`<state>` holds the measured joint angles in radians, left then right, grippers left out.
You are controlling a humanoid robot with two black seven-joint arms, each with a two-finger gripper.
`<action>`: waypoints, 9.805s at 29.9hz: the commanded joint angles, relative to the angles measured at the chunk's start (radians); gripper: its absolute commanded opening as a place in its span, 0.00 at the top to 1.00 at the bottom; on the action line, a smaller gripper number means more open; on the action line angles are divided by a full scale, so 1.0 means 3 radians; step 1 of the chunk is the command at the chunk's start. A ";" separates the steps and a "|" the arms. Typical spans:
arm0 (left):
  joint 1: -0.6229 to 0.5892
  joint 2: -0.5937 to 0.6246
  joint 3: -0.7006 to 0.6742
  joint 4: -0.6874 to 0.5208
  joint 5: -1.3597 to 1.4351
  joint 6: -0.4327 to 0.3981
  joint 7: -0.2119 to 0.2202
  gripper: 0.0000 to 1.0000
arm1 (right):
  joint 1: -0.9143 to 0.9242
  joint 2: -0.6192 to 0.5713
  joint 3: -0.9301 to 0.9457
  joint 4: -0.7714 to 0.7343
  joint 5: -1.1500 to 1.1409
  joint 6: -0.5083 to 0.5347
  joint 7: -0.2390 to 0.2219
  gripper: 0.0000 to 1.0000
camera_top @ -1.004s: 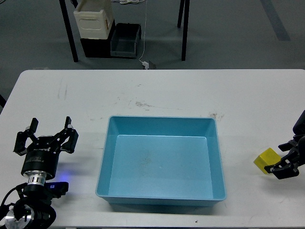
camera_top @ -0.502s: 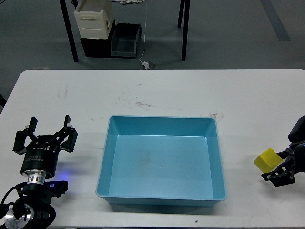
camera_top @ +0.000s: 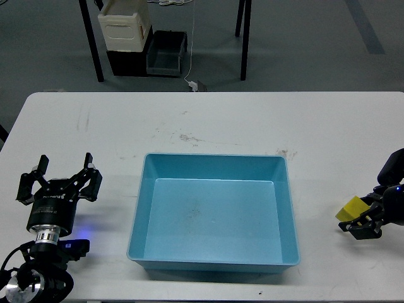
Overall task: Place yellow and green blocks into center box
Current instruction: 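Lower the right gripper and grasp the yellow cube, then carry the yellow cube with the right gripper into the blue tray, then open the right gripper to release the yellow cube, then withdraw the right gripper up and away from the tray, then move the left gripper down onto the green cube and grasp it, then carry the green cube with the left gripper into the blue tray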
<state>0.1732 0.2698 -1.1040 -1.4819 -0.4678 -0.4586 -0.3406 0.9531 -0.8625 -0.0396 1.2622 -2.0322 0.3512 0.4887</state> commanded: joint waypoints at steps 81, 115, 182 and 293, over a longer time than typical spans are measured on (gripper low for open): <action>-0.0025 0.0000 -0.0052 0.0041 -0.0031 0.0010 0.0025 0.00 | 0.1895 0.2297 -0.1602 -0.0147 0.1339 0.0051 0.0000 0.02; -0.1139 0.1698 -0.0032 0.0628 0.0133 0.0588 0.0516 0.00 | 0.1190 0.1402 0.0929 -0.0035 0.1860 0.0000 0.0000 0.01; -0.2341 0.2920 0.1700 -0.0051 0.8390 0.0266 -0.0494 0.01 | -0.3740 0.2011 0.5087 0.1223 0.4765 -0.1186 -0.0668 0.01; -0.4463 0.1100 0.3823 0.0082 0.8477 -0.0026 -0.0494 0.68 | -0.3898 0.2011 0.5087 0.1223 0.4760 -0.1191 -0.0663 0.01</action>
<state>-1.1689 0.6304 0.0156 -1.4983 2.0666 -0.4673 -0.4887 -0.2153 -0.2593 1.4868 1.6291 -0.6044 -0.0062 0.2899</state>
